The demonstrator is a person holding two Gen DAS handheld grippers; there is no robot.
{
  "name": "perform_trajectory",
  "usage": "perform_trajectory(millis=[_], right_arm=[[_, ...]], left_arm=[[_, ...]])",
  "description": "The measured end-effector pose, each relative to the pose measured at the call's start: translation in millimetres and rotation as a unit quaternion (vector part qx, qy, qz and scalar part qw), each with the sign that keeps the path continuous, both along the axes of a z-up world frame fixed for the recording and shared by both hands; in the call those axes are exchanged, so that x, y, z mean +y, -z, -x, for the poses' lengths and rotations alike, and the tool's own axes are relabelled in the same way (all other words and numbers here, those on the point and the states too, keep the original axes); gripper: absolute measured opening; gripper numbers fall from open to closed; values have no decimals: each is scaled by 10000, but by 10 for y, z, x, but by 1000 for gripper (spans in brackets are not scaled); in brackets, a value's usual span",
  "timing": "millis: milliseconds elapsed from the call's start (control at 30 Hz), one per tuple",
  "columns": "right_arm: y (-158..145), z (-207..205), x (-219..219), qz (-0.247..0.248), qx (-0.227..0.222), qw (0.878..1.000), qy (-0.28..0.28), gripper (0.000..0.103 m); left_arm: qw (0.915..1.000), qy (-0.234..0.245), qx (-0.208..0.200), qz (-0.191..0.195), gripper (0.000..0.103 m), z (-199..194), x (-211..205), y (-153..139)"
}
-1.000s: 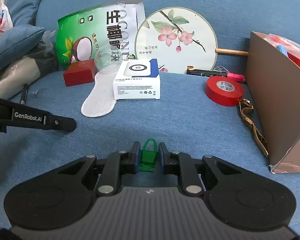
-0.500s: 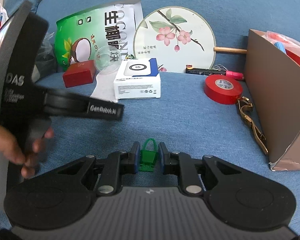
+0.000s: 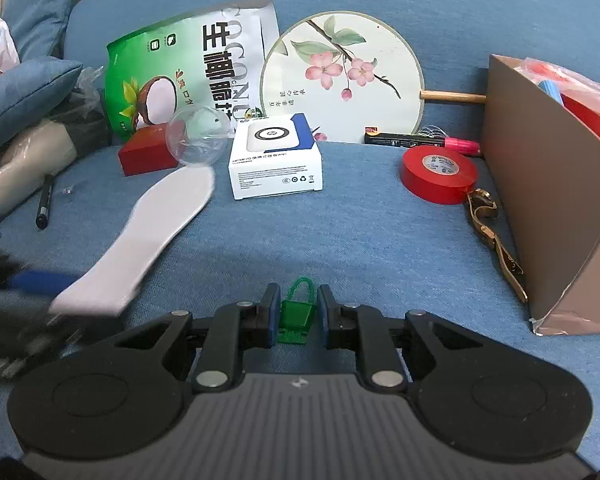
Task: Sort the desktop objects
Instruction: 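Grasp the white insole with the left gripper while the right gripper holds the green tag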
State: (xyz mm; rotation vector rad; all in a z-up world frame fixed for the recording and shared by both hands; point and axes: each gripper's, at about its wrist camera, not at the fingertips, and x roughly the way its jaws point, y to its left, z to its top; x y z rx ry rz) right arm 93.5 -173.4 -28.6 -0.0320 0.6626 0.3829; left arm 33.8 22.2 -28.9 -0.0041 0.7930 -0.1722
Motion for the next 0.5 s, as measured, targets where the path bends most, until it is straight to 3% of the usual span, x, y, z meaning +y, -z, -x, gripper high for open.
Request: perform_trajectory(millis=[167, 233, 300, 433, 500], right_arm=[[10, 32, 25, 74, -58, 9999, -85, 20], [12, 36, 14, 31, -52, 9999, -104, 27], [10, 33, 5, 1, -33, 9999, -102, 46], [15, 39, 11, 139, -51, 9999, -54, 45], [20, 38, 2, 120, -37, 9999, -64, 45]], left_arm=[[9995, -259, -162, -99, 74, -124, -65, 70], [9989, -391, -163, -208, 77, -229, -101, 85], [9986, -415, -181, -290, 81, -336, -132, 102], [9973, -536, -324, -377, 86, -499, -115, 169], [9972, -545, -362, -367, 81, -538, -100, 171]])
